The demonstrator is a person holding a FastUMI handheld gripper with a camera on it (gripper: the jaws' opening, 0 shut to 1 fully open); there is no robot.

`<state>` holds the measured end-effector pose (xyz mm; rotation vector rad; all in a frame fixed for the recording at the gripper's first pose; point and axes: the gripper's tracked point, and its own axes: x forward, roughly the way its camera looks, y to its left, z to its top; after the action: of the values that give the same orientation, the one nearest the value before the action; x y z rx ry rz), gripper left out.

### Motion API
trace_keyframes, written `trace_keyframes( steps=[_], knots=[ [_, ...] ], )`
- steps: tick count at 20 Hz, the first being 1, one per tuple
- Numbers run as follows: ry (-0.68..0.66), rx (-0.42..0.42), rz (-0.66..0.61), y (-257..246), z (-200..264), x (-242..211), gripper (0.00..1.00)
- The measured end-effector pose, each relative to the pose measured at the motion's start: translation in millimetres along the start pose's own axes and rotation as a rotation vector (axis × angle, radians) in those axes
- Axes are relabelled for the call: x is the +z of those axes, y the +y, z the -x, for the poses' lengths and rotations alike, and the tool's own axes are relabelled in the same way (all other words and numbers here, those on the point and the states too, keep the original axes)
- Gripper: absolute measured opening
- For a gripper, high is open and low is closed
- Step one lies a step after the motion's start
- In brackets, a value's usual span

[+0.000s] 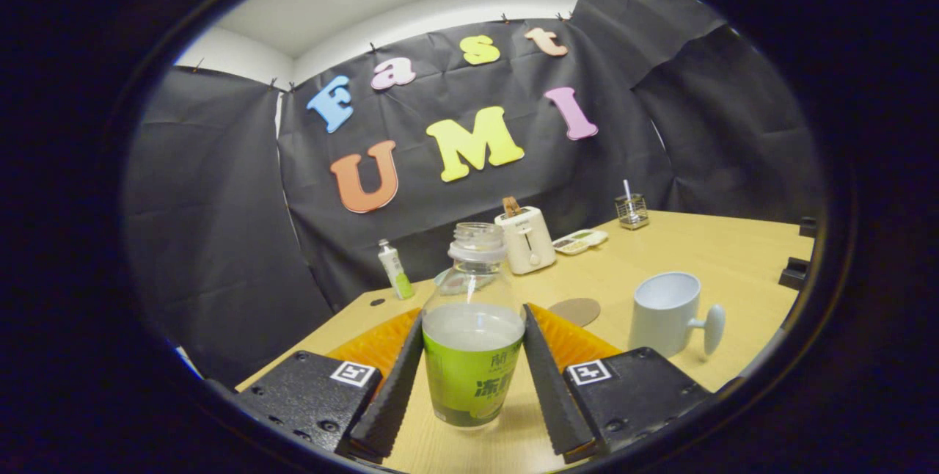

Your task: Take the bottle from table, then pour the juice into the cup, finally place the bottle on the coaster

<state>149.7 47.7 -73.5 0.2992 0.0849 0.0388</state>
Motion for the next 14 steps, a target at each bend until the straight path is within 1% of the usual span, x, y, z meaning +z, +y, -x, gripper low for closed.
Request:
trace_keyframes(
  steps=[1, 5, 7, 9, 12, 14],
  knots=[
    [0.009, -0.020, -0.008, -12, 1, 2, 0.81],
    [0.045, -0.019, -0.077, -25, 1, 12, 0.81],
    [0.062, -0.014, -0.087, -20, 3, 15, 0.80],
    [0.081, 0.011, -0.115, -15, 6, 19, 0.80],
    [0.126, 0.070, -0.239, -4, 4, 17, 0.81],
    [0.123, 0.102, -0.333, 3, 3, 24, 0.80]
  ],
)
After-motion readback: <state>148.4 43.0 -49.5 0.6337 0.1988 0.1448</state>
